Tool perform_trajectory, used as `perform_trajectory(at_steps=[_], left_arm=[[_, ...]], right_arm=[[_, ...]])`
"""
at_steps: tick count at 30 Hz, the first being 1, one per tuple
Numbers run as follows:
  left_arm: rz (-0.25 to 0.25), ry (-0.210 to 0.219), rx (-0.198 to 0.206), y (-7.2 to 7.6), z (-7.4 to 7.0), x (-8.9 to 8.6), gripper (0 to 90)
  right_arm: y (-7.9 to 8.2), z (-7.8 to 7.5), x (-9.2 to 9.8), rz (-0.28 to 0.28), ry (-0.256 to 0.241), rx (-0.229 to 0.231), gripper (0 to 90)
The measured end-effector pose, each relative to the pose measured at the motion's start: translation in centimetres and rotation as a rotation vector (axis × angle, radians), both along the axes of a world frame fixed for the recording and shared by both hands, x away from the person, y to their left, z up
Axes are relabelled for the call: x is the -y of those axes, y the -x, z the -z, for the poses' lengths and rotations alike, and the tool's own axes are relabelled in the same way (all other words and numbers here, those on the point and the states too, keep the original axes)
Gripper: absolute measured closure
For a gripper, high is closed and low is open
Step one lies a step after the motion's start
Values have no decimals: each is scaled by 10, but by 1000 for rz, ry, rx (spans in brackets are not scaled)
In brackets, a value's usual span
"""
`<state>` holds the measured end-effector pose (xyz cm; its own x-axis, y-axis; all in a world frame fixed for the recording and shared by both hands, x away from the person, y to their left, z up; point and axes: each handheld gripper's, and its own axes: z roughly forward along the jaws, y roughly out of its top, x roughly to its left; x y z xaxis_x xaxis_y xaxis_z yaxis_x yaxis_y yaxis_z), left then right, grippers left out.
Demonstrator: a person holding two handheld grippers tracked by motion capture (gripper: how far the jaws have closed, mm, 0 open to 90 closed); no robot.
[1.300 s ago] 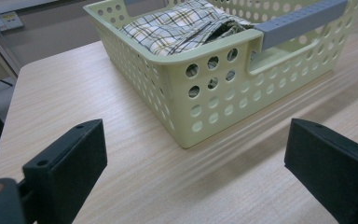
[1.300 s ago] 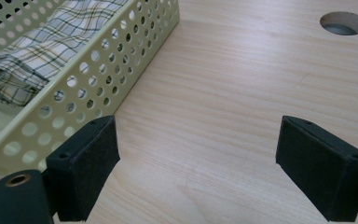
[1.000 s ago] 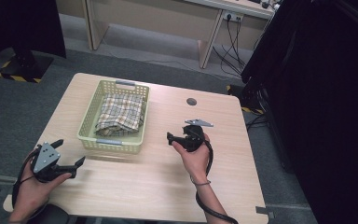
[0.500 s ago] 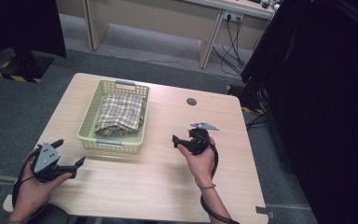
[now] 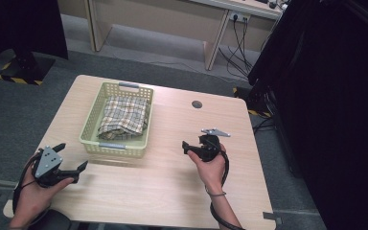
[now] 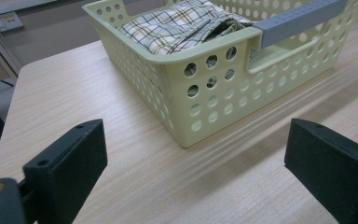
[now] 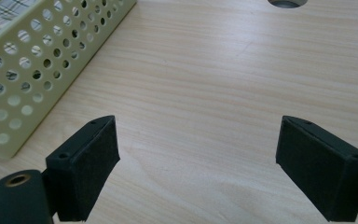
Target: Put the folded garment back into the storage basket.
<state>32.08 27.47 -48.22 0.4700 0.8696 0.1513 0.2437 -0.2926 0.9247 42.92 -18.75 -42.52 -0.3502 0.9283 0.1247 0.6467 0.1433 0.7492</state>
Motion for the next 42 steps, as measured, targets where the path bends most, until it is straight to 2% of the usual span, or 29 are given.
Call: perform_trajectory(at_steps=[26, 42], left_arm=[[-1, -2, -1, 0, 0, 0, 52], [-3, -4, -1, 0, 0, 0, 52]], right_arm=[[7, 9, 23, 49, -12, 15, 142], [14, 11, 37, 74, -12, 41, 145]])
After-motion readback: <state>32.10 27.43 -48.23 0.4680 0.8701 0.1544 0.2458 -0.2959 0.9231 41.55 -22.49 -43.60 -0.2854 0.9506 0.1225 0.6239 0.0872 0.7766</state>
